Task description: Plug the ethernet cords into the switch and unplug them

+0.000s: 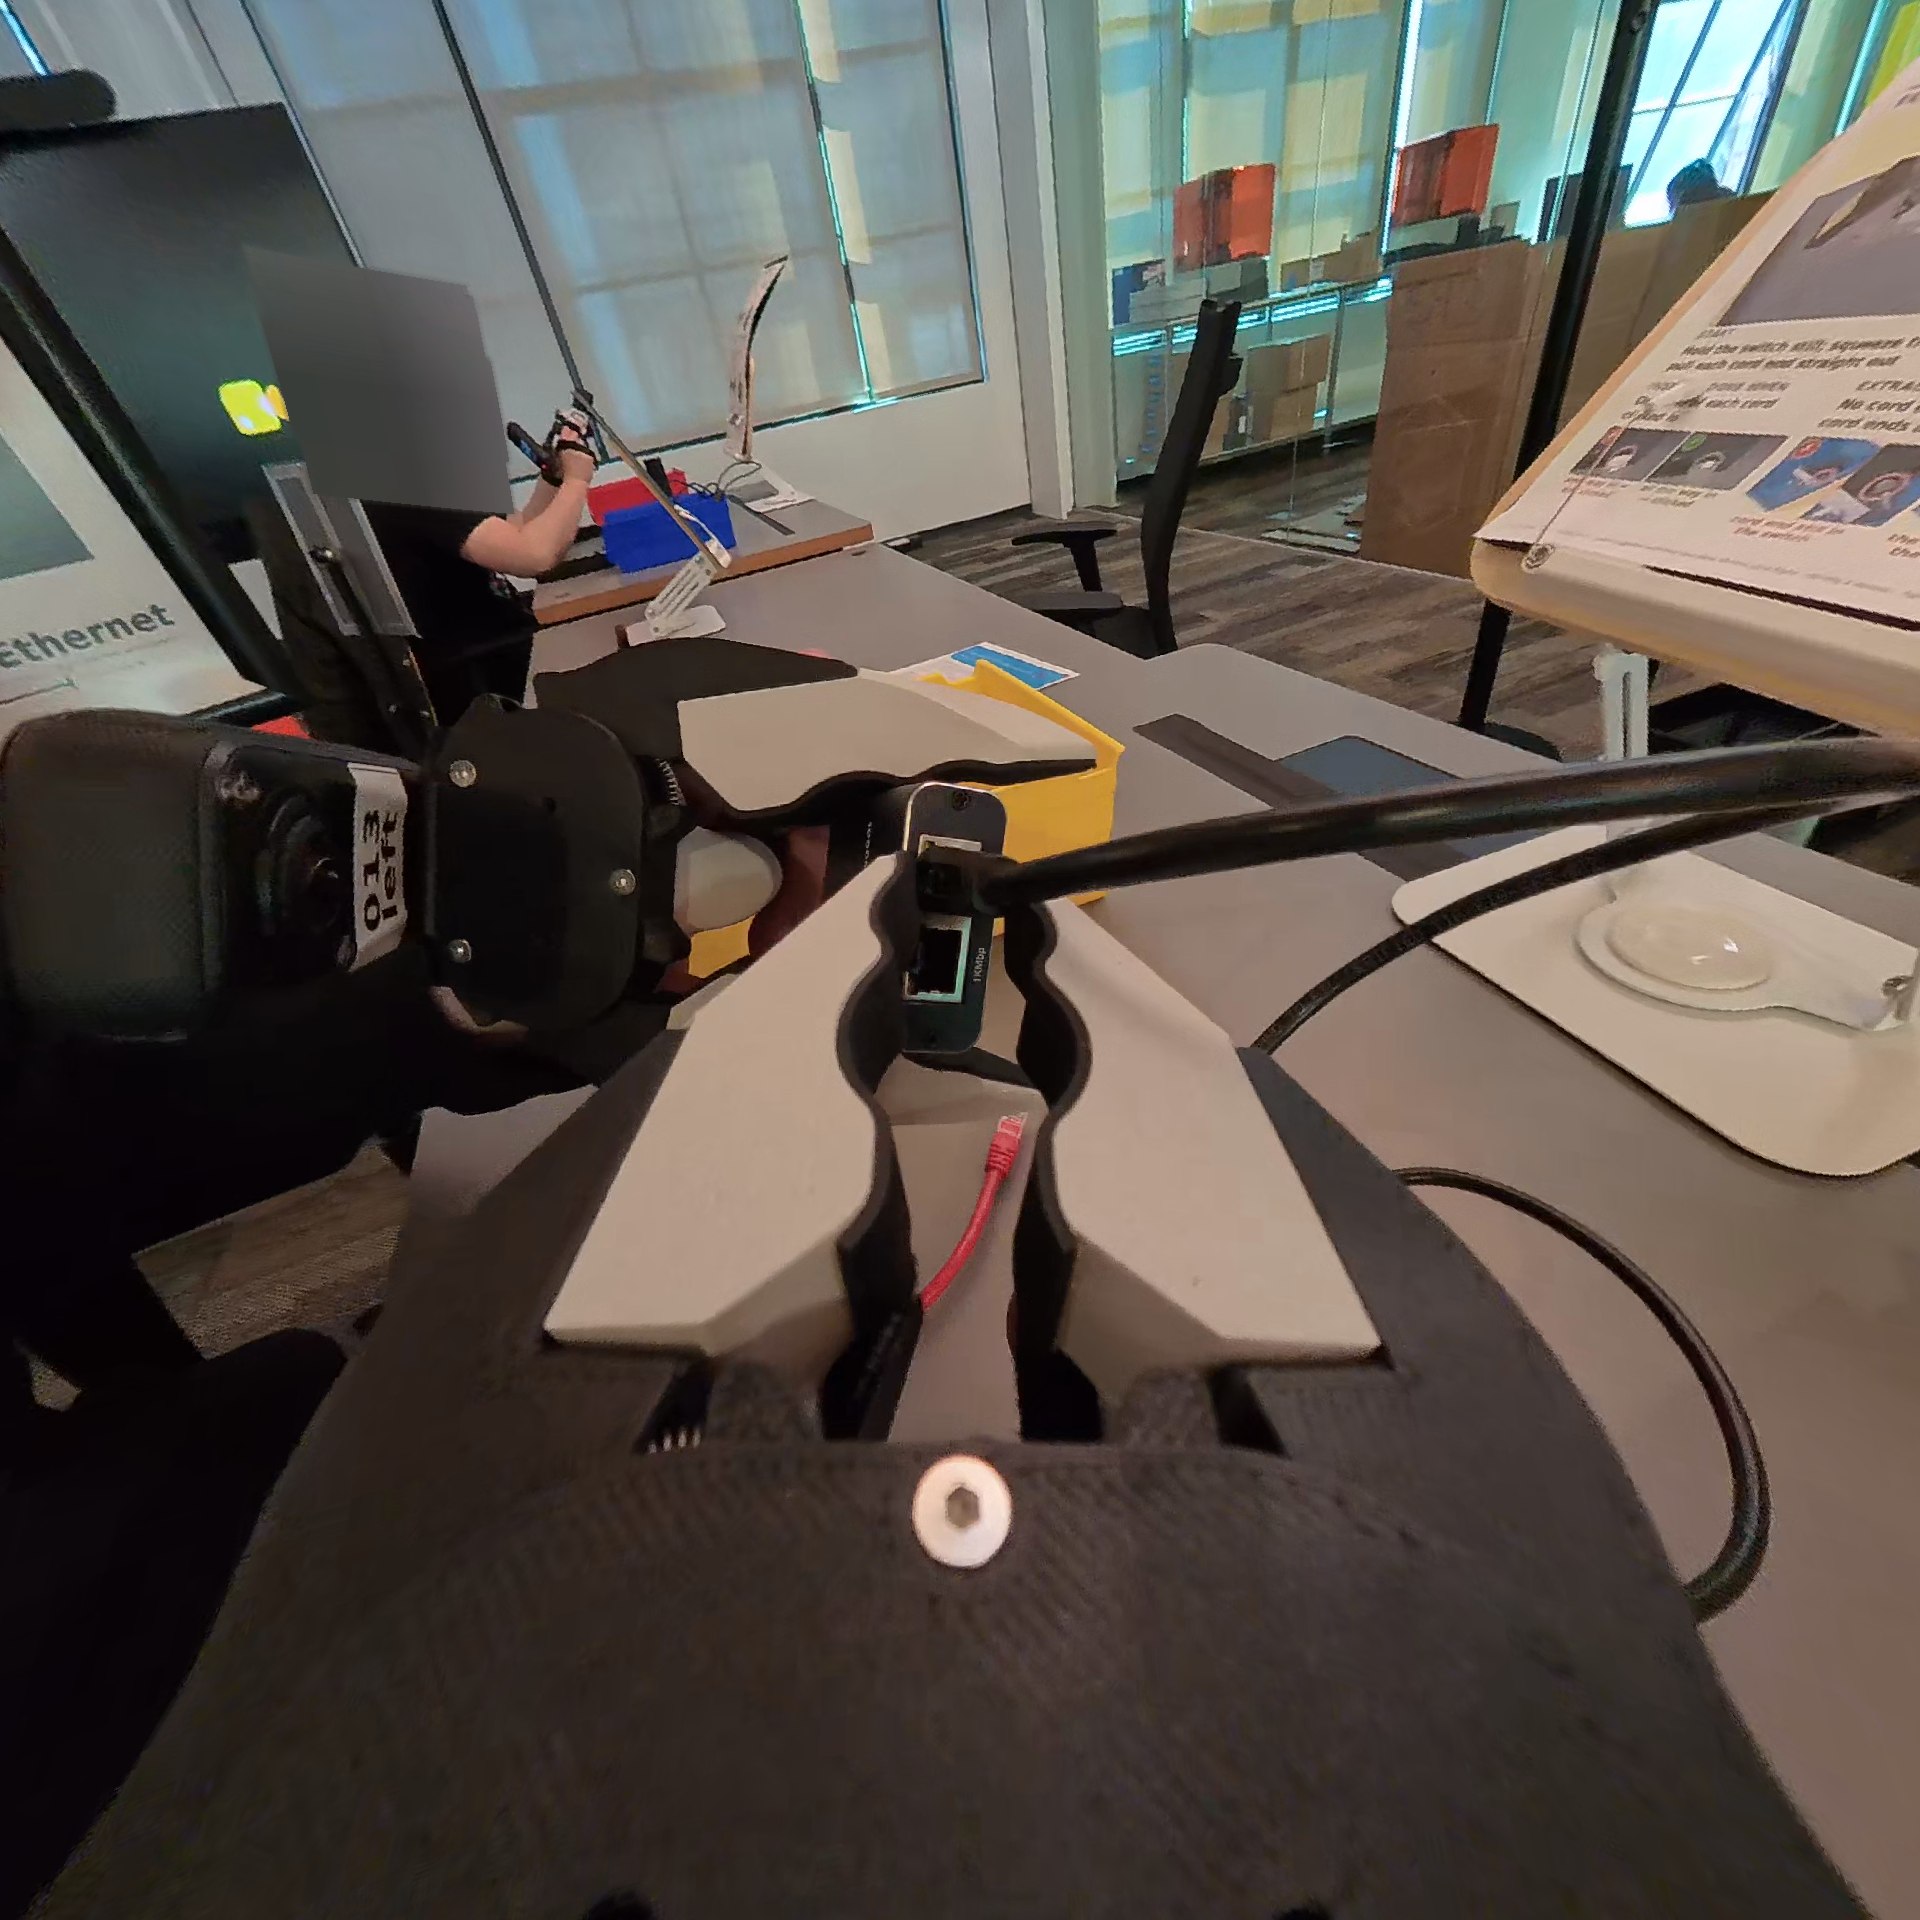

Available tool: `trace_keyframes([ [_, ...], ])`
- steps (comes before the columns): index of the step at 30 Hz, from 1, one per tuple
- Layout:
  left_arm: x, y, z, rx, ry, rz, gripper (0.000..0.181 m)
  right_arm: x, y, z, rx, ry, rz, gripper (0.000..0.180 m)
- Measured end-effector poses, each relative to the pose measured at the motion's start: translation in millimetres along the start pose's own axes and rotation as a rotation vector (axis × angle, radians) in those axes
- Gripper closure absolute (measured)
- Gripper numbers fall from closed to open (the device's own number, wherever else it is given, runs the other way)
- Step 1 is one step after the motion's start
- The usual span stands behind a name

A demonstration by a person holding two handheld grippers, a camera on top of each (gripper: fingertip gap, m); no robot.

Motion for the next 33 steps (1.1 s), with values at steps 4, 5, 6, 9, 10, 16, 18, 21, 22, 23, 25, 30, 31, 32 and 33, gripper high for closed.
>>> trace_keyframes([
  [4, -1.2, -1.0, -1.0, 0.015, 0.008, 0.007, 0.106, -2.1, -0.6, -1.2, 0.016, 0.022, -0.026, 0.166],
  [5, -1.7, -1.0, -1.4, 0.018, 0.0, 0.004, 0.105, -2.1, -0.6, -1.5, 0.02, 0.027, -0.03, 0.166],
  [6, -2.0, -1.2, -1.6, 0.022, -0.002, -0.001, 0.105, -2.2, -0.4, -2.0, 0.024, 0.03, -0.033, 0.166],
  [9, -2.2, -2.5, -2.3, 0.016, 0.009, 0.005, 0.105, -1.4, -0.5, -1.9, 0.027, 0.048, -0.047, 0.166],
  [10, -2.6, -2.8, -3.0, 0.012, 0.015, -0.002, 0.105, -0.7, -0.6, -1.9, 0.03, 0.065, -0.059, 0.167],
  [16, 0.4, 0.7, -6.9, -0.001, 0.017, -0.005, 0.105, -11.5, 6.2, 4.5, -0.042, -0.009, -0.099, 0.169],
  [18, 6.7, 6.5, -9.0, -0.044, 0.101, -0.025, 0.105, -30.8, 20.7, 10.8, -0.082, -0.116, -0.08, 0.169],
  [21, 14.7, 4.2, -9.7, -0.043, 0.155, -0.053, 0.106, -10.4, 10.3, 4.3, -0.003, -0.045, -0.037, 0.169],
  [22, 16.0, 2.5, -12.7, -0.034, 0.168, -0.066, 0.106, -4.2, 8.3, 4.2, 0.002, -0.041, -0.025, 0.169],
  [23, 16.4, 1.3, -17.9, -0.016, 0.165, -0.07, 0.106, -3.2, 9.4, 5.0, 0.003, -0.041, -0.029, 0.169],
  [25, 15.6, 0.5, -29.9, 0.022, 0.174, -0.083, 0.105, -10.5, 19.4, 9.7, -0.016, -0.049, -0.06, 0.169],
  [30, 8.4, -4.9, -40.9, 0.049, 0.193, -0.126, 0.106, -4.6, 42.1, 26.6, 0.06, 0.007, -0.02, 0.169],
  [31, 7.1, -6.0, -40.8, 0.052, 0.193, -0.133, 0.106, -4.1, 48.1, 33.1, 0.065, 0.026, -0.02, 0.169],
  [32, 6.2, -6.9, -41.2, 0.056, 0.188, -0.134, 0.106, -5.1, 55.0, 40.4, 0.062, 0.038, -0.027, 0.169],
  [33, 5.0, -7.7, -42.5, 0.064, 0.184, -0.139, 0.105, -6.1, 62.5, 47.8, 0.056, 0.04, -0.026, 0.169],
])
Point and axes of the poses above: each gripper's, where its closed fingertips meet, y back along the fingers, z out of its top, x = y × z across the jaws, the point moved 4 cm from there along y, back along the fingers, and after that the axes turned 2 degrees about y, right-handed, at the moved point
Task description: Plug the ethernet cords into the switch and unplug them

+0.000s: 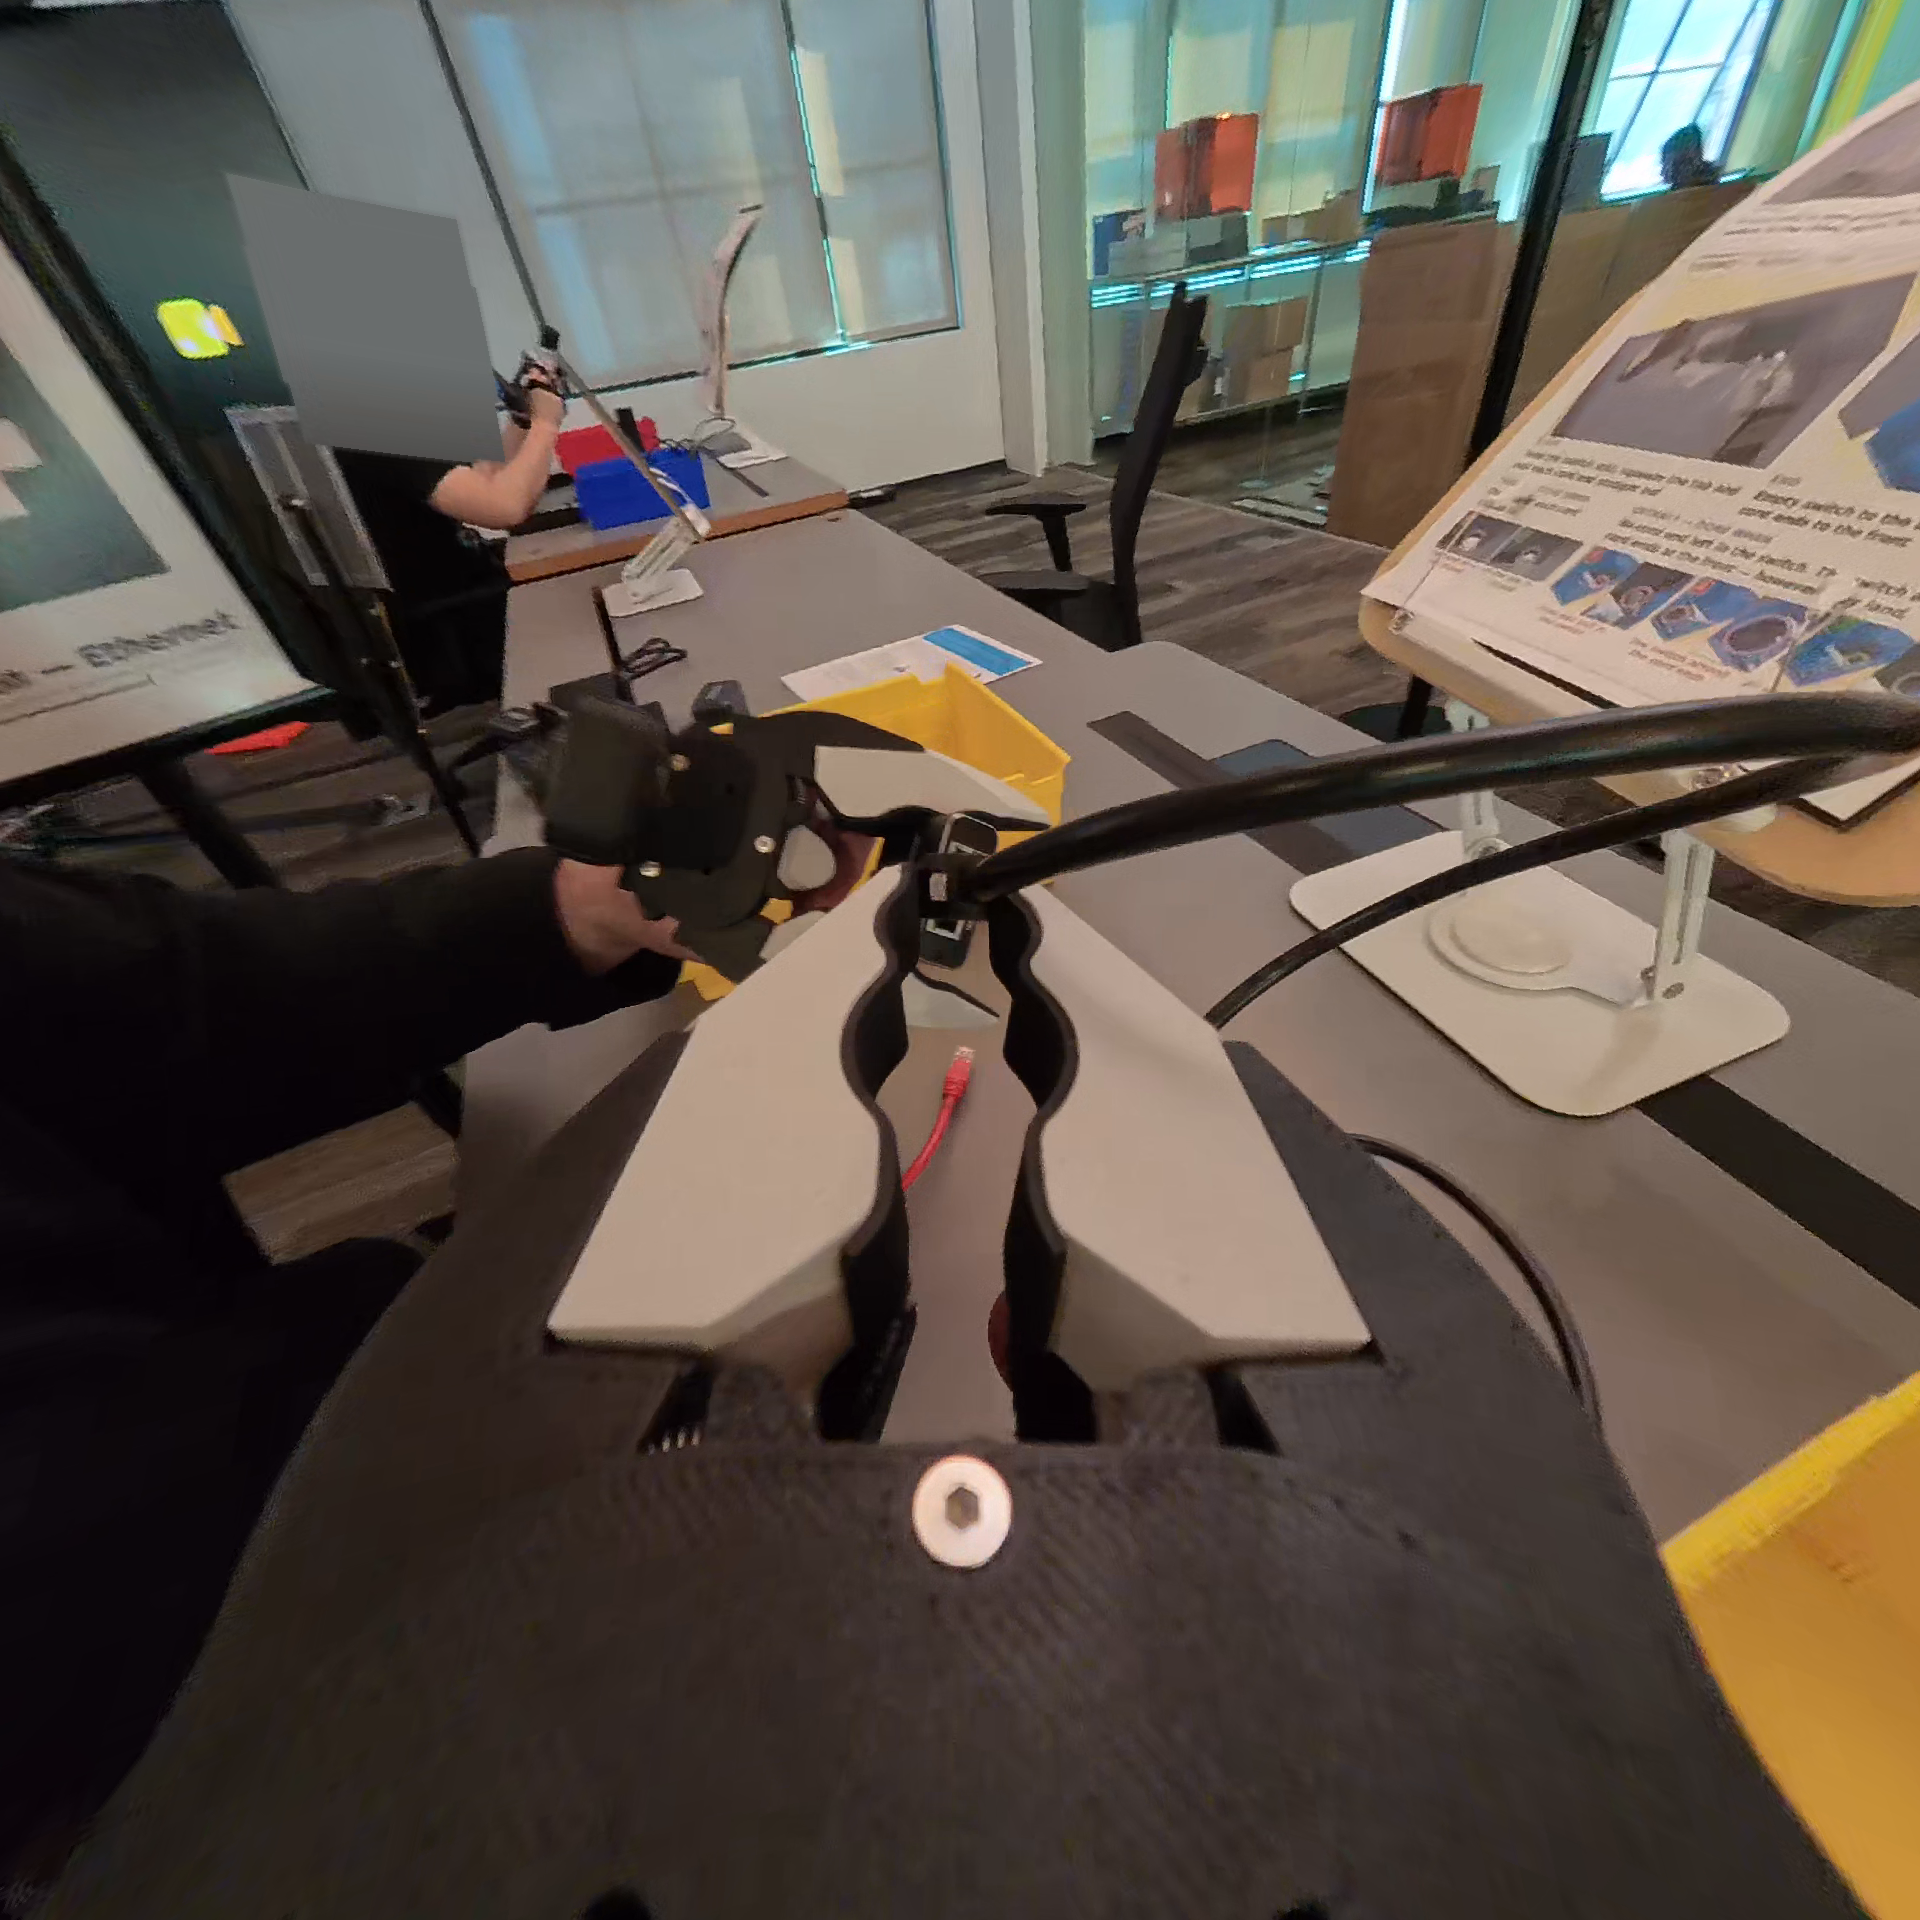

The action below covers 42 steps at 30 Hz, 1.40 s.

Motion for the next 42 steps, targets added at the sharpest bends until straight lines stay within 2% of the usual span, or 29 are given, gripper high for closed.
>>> trace_keyframes([
  [11, -10.3, -7.8, -10.1, 0.049, 0.001, -0.048, 0.105, 1.6, 101.6, 86.4, -0.148, 0.076, -0.04, 0.169],
  [21, -19.2, -13.6, -13.8, 0.074, -0.002, -0.077, 0.105, -0.1, 151.6, 97.9, -0.194, 0.103, -0.119, 0.168],
  [27, -21.6, -14.2, -15.4, 0.082, -0.004, -0.089, 0.105, -21.1, 154.3, 51.7, -0.122, 0.008, -0.15, 0.168],
  [35, -26.6, -16.8, -17.0, 0.093, -0.01, -0.103, 0.105, -39.3, 154.1, -15.5, -0.117, -0.207, -0.118, 0.168],
  [39, -27.7, -17.8, -17.2, 0.094, -0.01, -0.108, 0.105, -49.2, 147.1, -76.8, 0.037, -0.332, -0.102, 0.168],
  [42, -29.4, -18.2, -17.6, 0.098, -0.015, -0.112, 0.105, -60.6, 150.1, -121.6, 0.171, -0.383, -0.175, 0.168],
])
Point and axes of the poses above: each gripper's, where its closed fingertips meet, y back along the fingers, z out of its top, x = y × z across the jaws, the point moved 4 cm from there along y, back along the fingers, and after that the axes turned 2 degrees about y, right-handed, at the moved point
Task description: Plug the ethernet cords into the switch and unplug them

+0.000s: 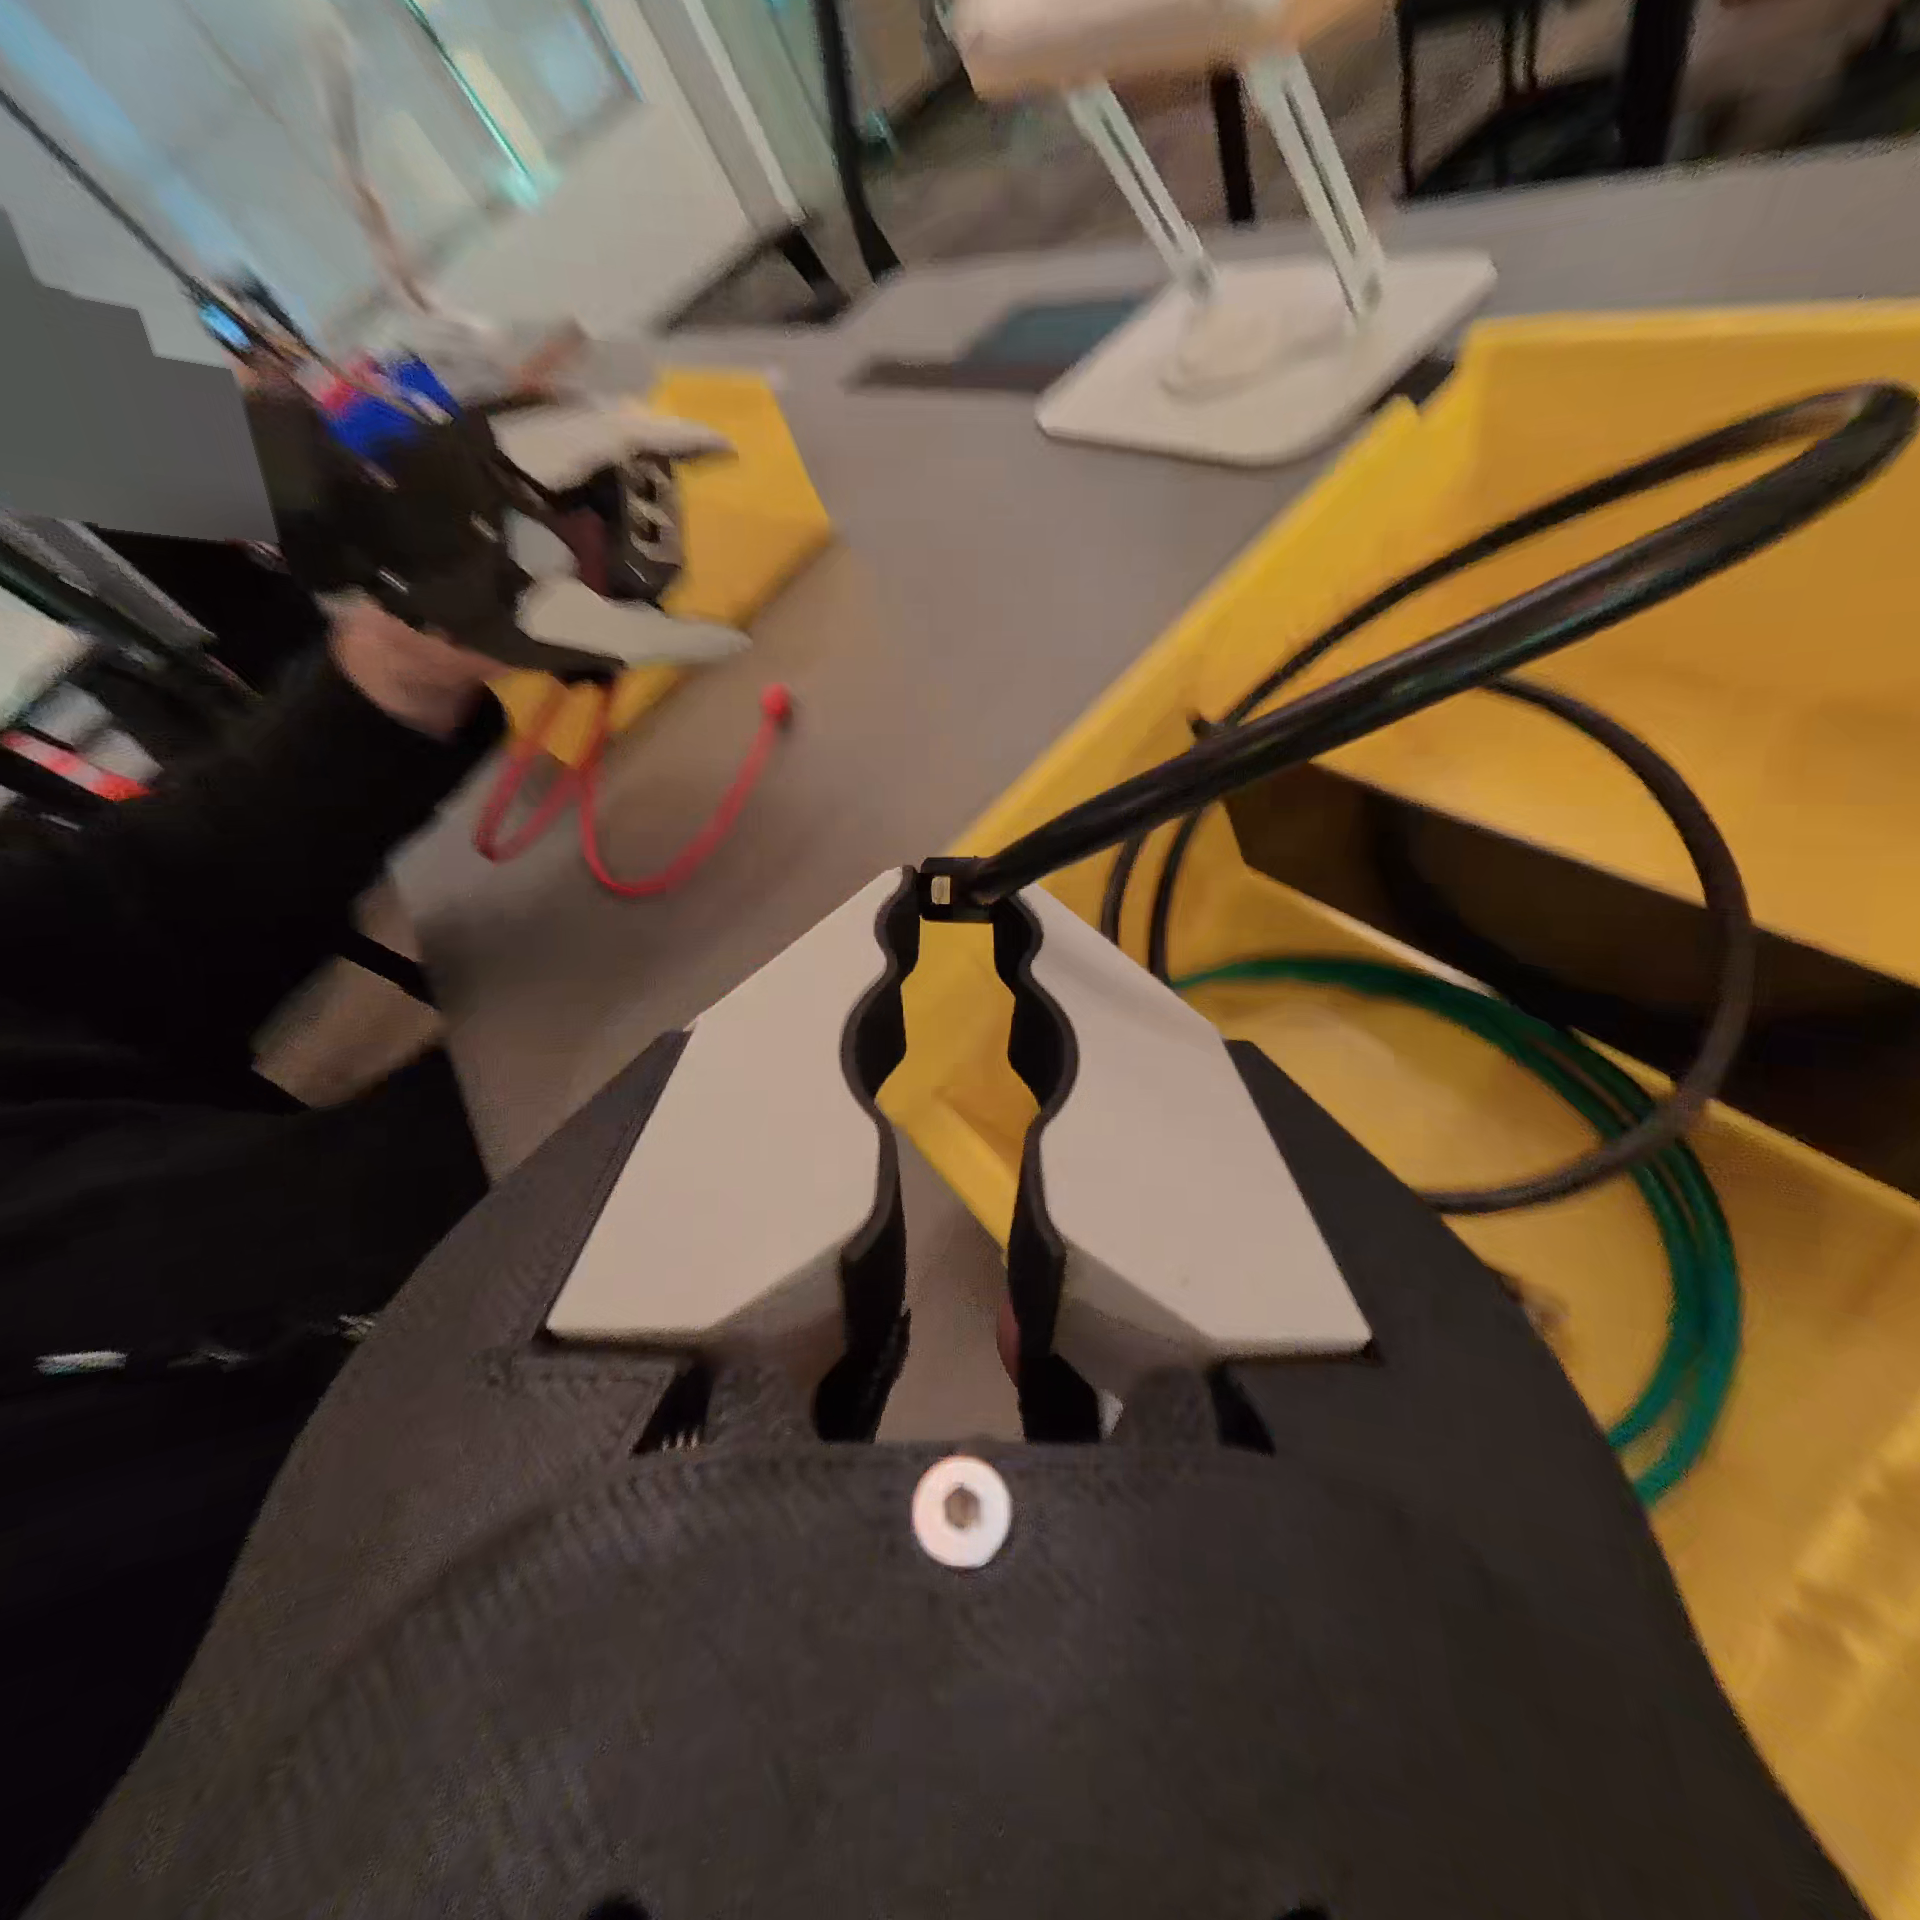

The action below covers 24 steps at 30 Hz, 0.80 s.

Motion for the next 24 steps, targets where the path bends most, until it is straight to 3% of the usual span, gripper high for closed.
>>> trace_keyframes([
  [3, -0.5, -0.5, -0.4, 0.003, 0.0, -0.002, 0.105, -15.0, 0.0, -25.4, 0.168, 0.067, -0.163, 0.165],
  [5, -0.9, -1.3, -0.1, 0.004, 0.001, -0.005, 0.105, -25.5, 3.6, -37.1, 0.32, 0.165, -0.322, 0.146],
  [7, -2.0, -2.1, 0.7, 0.006, -0.003, -0.009, 0.105, -29.1, 7.2, -42.8, 0.417, 0.215, -0.39, 0.139],
  [12, -4.2, -1.5, -0.1, 0.015, -0.012, -0.016, 0.105, -38.0, 27.9, -48.6, 0.579, 0.296, -0.521, 0.114],
  [16, -3.9, -1.1, -0.2, 0.018, -0.009, -0.022, 0.105, -42.0, 53.5, -40.2, 0.629, 0.344, -0.639, 0.114],
  [20, -4.4, -1.2, 3.6, -0.003, -0.006, -0.011, 0.105, -26.0, 59.6, -11.2, 0.53, 0.453, -0.711, 0.135],
  [22, -1.8, 1.2, 12.7, -0.055, 0.012, 0.032, 0.105, 8.8, 33.1, 12.5, 0.345, 0.491, -0.571, 0.137],
  [24, -1.8, 6.3, 27.7, -0.138, 0.043, 0.063, 0.105, 55.9, -7.2, 32.1, 0.138, 0.48, -0.326, 0.141],
])
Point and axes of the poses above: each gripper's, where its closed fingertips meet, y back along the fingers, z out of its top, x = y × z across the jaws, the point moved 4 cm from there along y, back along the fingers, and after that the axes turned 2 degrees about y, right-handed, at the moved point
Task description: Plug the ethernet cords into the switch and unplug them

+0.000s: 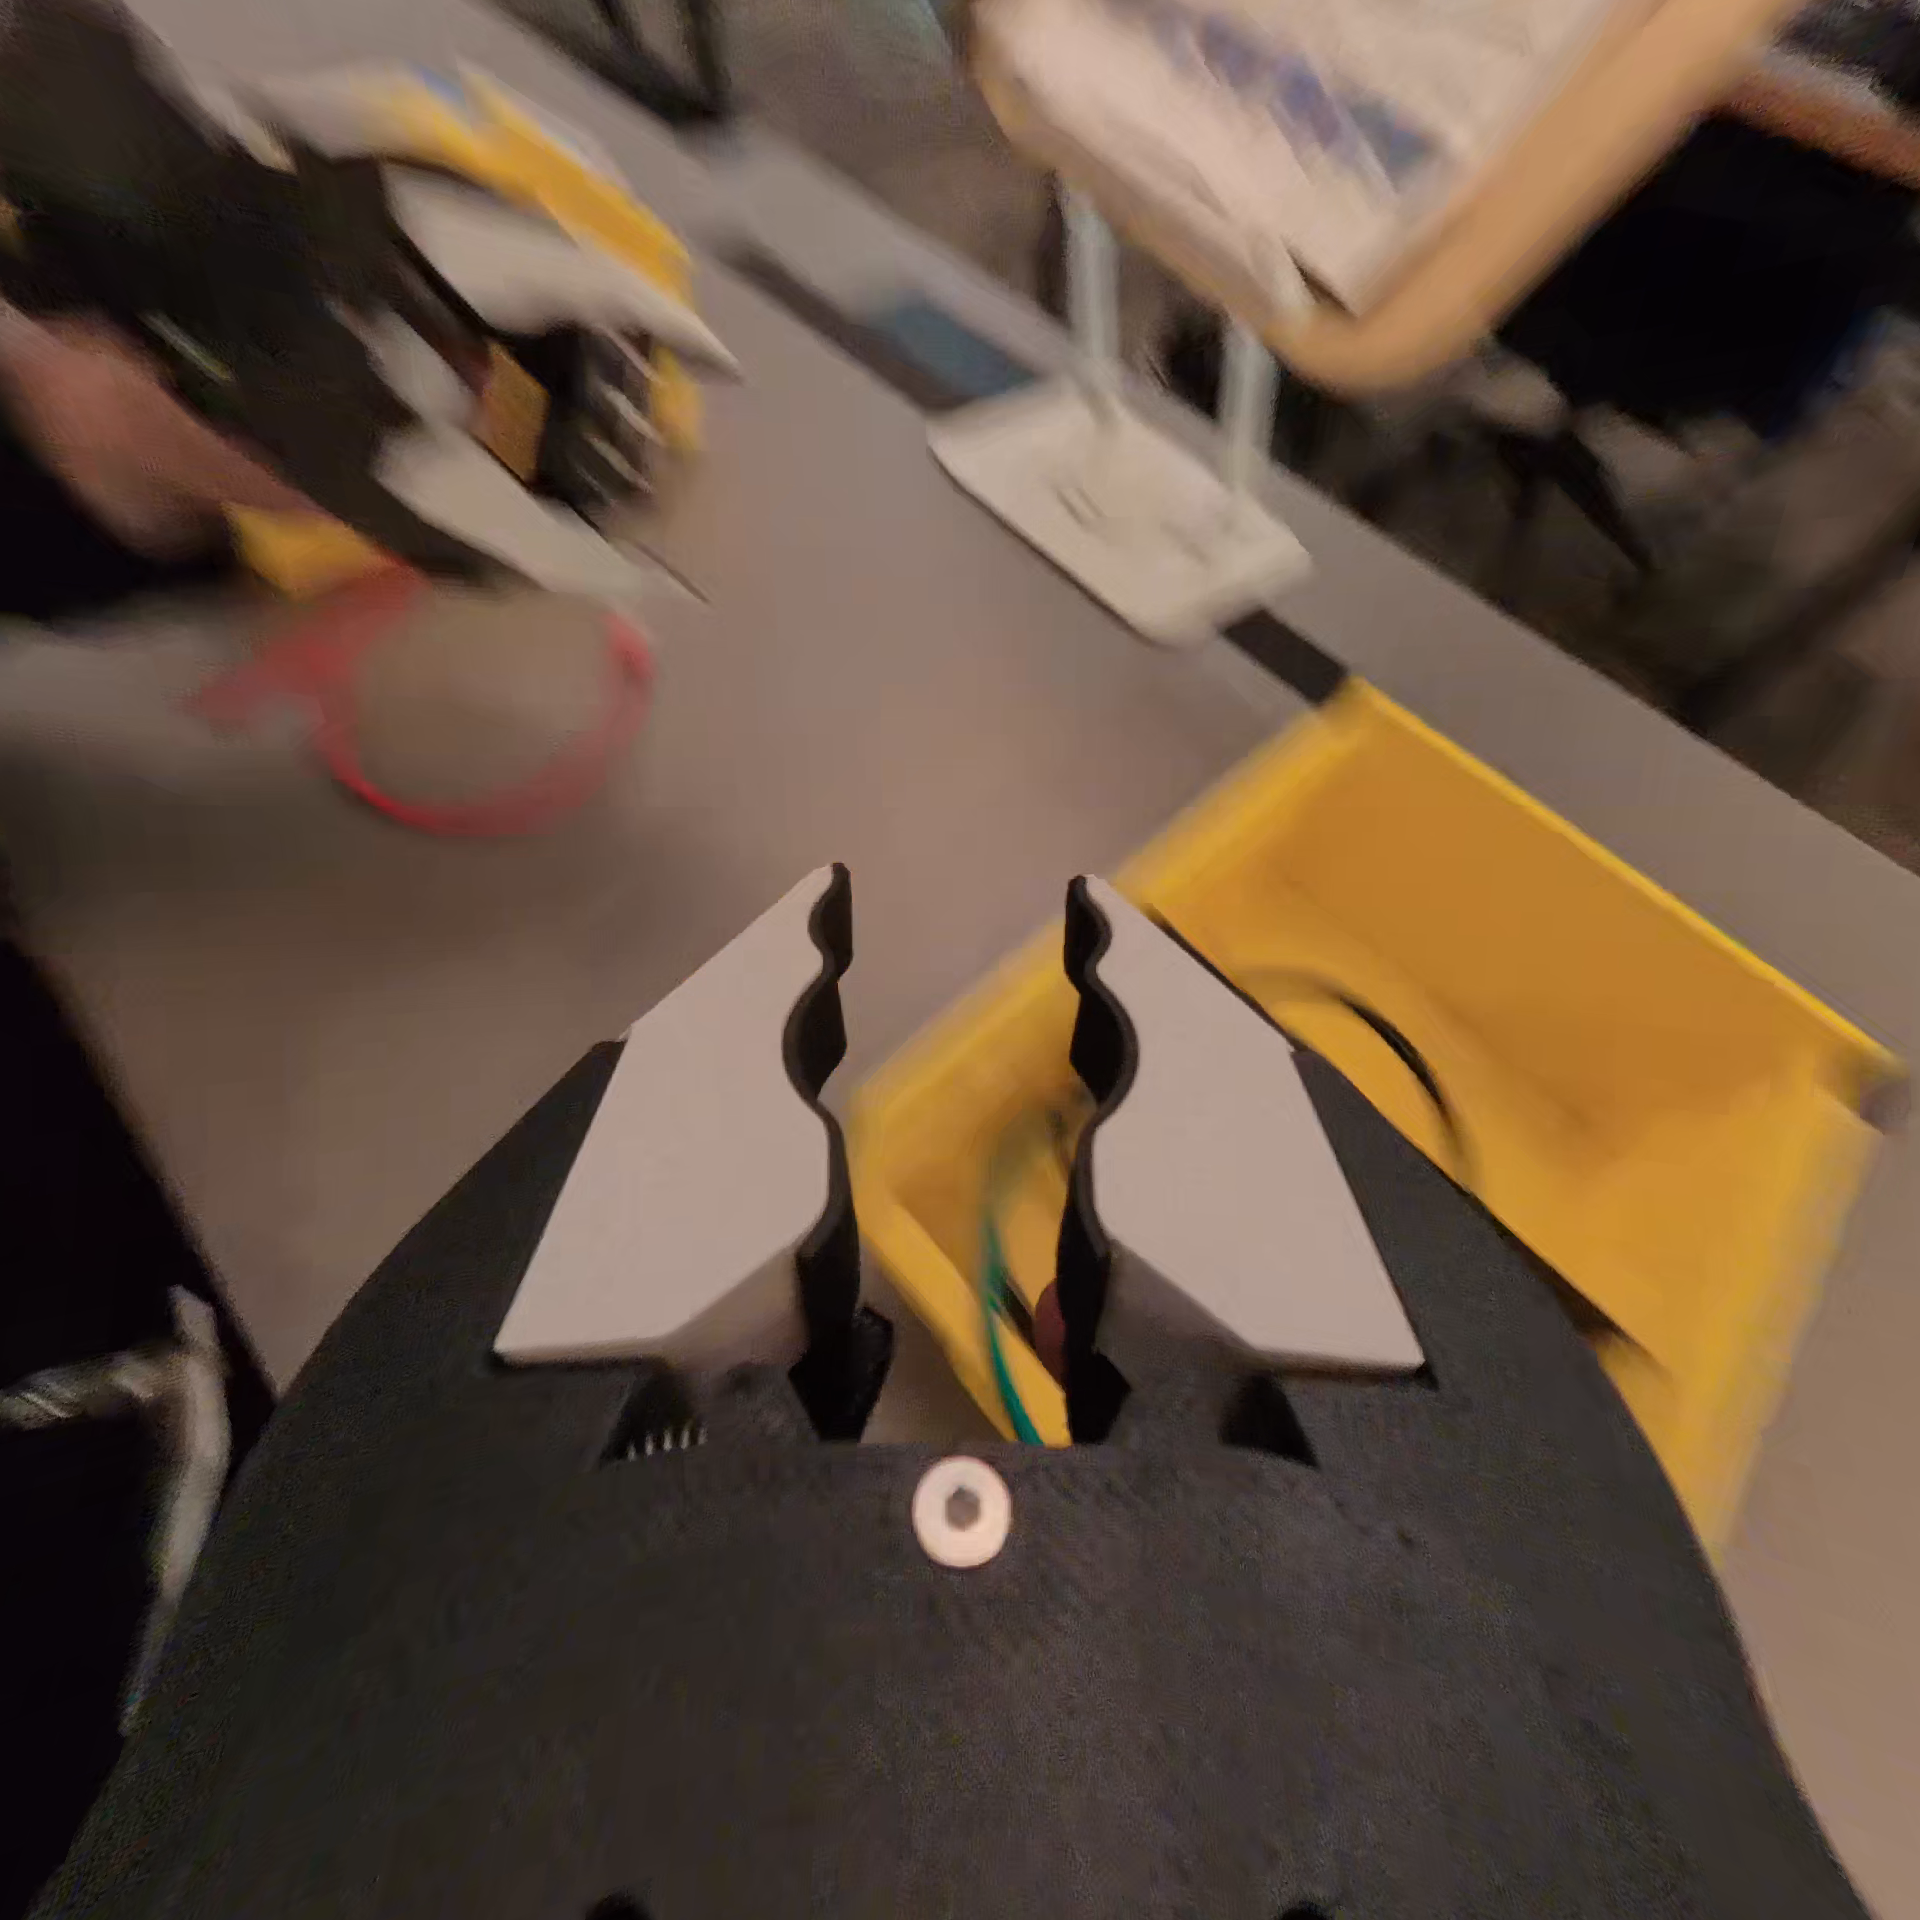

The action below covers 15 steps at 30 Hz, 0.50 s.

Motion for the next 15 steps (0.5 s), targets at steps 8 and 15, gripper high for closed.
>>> trace_keyframes([
  [8, -15.2, 18.5, 44.6, -0.181, -0.077, 0.097, 0.106, 105.6, -104.0, 76.8, -0.36, -0.09, 0.36, 0.137],
  [15, -17.7, 19.3, 50.0, -0.236, -0.102, 0.126, 0.104, 122.9, -136.9, 77.7, -0.287, -0.145, 0.482, 0.157],
])
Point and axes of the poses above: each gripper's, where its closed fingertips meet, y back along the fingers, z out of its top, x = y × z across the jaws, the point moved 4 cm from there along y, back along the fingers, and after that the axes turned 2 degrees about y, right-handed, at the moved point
